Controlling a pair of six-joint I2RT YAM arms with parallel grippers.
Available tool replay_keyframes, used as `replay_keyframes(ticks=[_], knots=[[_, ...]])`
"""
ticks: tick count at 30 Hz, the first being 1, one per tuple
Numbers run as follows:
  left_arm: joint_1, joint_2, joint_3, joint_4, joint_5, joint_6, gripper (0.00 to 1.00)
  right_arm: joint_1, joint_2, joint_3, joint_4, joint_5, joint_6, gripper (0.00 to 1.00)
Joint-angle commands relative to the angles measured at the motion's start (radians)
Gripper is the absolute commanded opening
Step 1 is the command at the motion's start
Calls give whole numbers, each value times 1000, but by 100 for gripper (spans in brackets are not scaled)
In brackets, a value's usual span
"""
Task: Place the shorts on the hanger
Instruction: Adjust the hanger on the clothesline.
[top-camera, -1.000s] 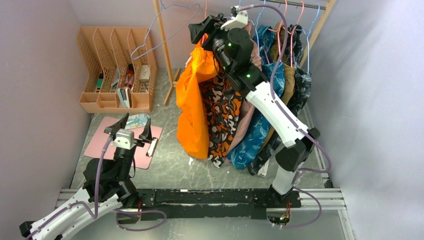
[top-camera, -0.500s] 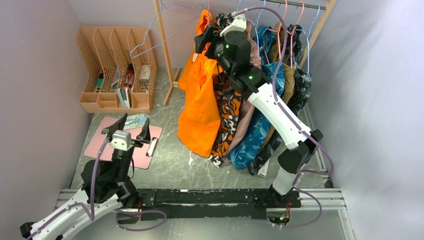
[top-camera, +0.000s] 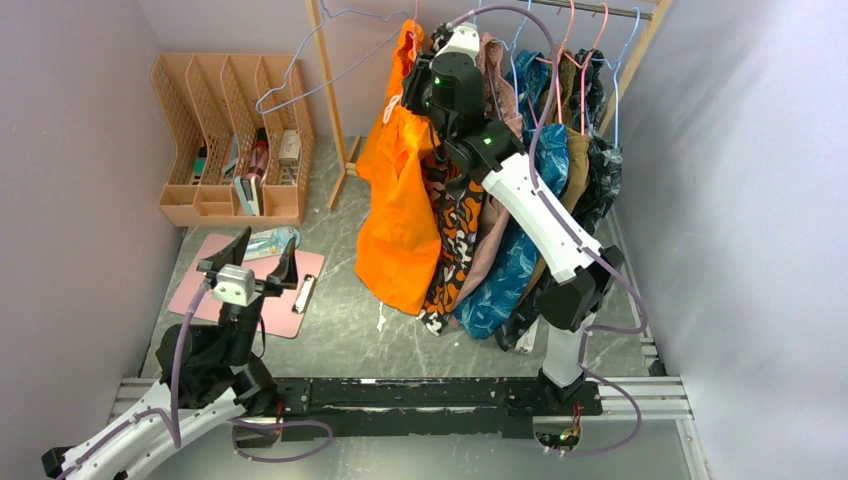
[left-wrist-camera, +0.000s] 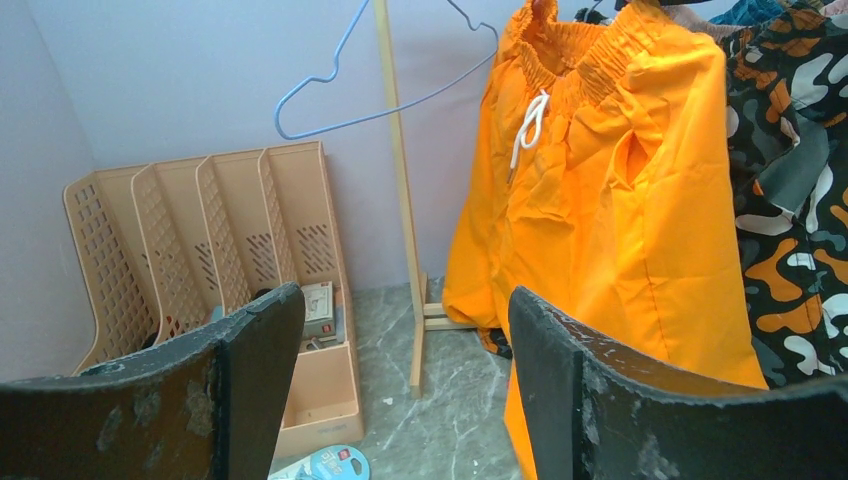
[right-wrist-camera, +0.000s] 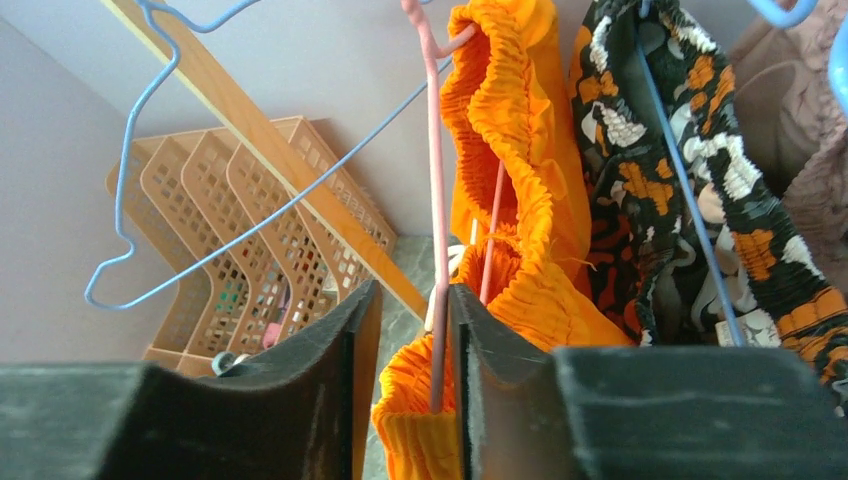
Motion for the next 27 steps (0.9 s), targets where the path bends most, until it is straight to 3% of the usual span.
replay_keyframes(ticks=[1, 7, 12, 16, 22, 24, 27], knots=[[6, -8, -9, 14, 22, -16, 79, -5, 22, 54, -45, -16, -4, 28], [6, -11, -11, 14, 21, -16, 79, -4, 30, 81, -25, -77, 40, 11], [6, -9, -10, 14, 18, -15, 78, 2, 33, 98, 26, -94, 73, 5], [6, -10, -9, 14, 10, -12, 78, 6, -10, -15, 145, -92, 111, 1], [6, -10, -10, 14, 7, -10, 78, 6, -36, -131, 153, -72, 170, 0], [5, -11, -10, 14, 9, -10, 78, 6, -55, -183, 167, -76, 191, 9], [6, -9, -11, 13, 9, -12, 79, 6, -84, -225, 165, -98, 186, 40]])
